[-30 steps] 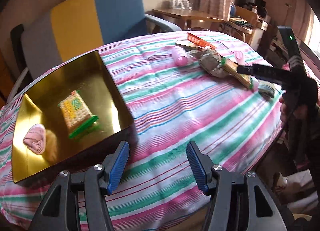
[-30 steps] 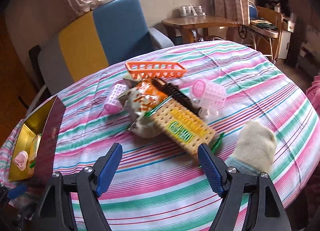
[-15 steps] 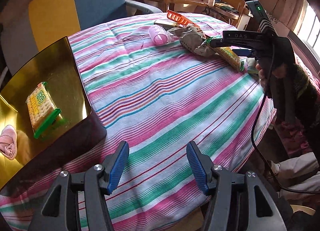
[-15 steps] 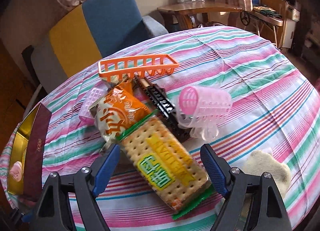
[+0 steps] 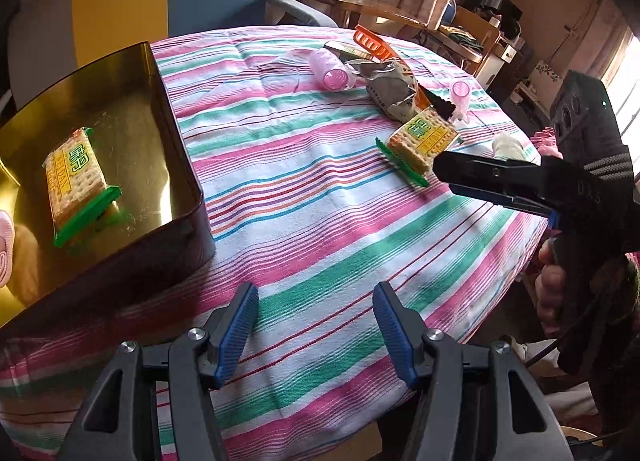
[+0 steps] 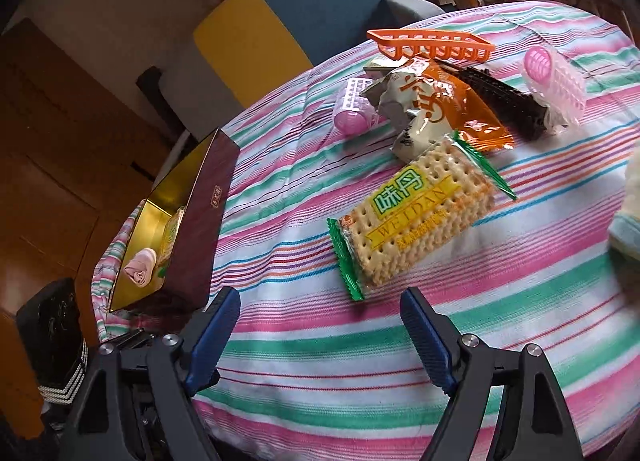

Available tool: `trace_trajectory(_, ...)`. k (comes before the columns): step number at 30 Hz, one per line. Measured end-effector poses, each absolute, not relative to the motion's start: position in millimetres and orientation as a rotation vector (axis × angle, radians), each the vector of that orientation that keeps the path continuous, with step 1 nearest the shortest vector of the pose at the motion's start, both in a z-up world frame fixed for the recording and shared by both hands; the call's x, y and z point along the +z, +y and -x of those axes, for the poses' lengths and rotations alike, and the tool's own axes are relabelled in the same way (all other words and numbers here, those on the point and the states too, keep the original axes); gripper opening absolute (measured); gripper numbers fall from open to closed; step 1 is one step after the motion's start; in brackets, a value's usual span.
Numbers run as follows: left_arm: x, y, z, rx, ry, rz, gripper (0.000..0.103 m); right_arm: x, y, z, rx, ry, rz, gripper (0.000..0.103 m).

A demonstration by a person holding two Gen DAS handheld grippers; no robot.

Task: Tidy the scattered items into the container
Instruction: 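Withdraw both open tools from the tray back toward the item pile, then grasp second WEIDAN cracker pack with left gripper while right tool approaches cream sock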

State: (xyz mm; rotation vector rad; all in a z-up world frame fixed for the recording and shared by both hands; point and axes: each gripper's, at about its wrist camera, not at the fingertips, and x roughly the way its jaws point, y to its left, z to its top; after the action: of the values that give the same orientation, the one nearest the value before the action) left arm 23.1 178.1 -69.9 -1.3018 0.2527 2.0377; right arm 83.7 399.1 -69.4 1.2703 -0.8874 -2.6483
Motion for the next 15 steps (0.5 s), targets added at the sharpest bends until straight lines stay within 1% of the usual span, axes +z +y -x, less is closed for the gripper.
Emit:
trace_trajectory(6,-53,216,-13,2.021,0.318,1.216,0.061,-59,434,-117,-2.846,-0.897,-1.315,0.084)
trace_trajectory(15,-37,301,2,1.858,0.587,1.022,0.061,-69,463,-146,-2.939,-0.949,-1.348,0.085)
